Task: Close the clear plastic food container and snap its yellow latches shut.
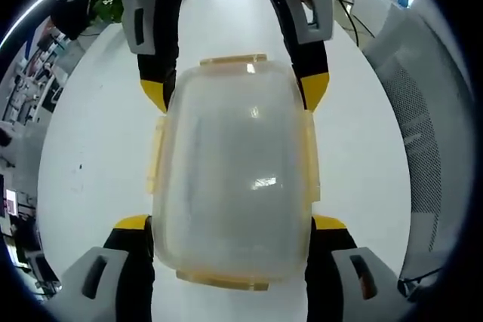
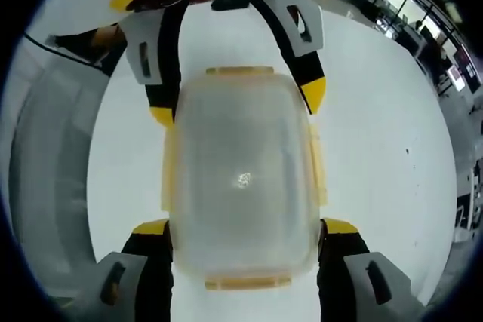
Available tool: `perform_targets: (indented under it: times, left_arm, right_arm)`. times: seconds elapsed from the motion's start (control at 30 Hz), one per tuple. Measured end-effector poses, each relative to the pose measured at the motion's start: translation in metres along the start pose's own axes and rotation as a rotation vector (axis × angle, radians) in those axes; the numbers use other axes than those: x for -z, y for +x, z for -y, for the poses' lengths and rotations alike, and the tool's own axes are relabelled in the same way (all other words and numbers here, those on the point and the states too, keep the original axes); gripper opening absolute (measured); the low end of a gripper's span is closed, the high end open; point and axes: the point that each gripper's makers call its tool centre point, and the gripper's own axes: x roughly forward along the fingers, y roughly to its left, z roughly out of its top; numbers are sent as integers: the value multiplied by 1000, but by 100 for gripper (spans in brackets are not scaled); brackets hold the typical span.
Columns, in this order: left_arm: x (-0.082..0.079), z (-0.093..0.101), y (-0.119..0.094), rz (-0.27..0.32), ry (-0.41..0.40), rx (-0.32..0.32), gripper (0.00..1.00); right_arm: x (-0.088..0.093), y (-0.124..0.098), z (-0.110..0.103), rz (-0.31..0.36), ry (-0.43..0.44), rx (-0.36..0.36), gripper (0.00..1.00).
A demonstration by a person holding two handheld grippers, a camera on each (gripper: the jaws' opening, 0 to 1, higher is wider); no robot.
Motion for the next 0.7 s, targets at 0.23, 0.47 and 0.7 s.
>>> perform_targets:
  times: [0.23,0.47,0.7]
  left_arm:
    - [-2,0,1,21,-14,-26,85]
    - [-4,2,-2,46,-39,-37,86]
    - [-12,-4,-14,93,-92,-71,87]
  right_arm:
    - [0,-2,0,15,8,12,79]
    - [-2,-8,3,35,7,61,81]
    - [-14,-23,8,103,68,112,83]
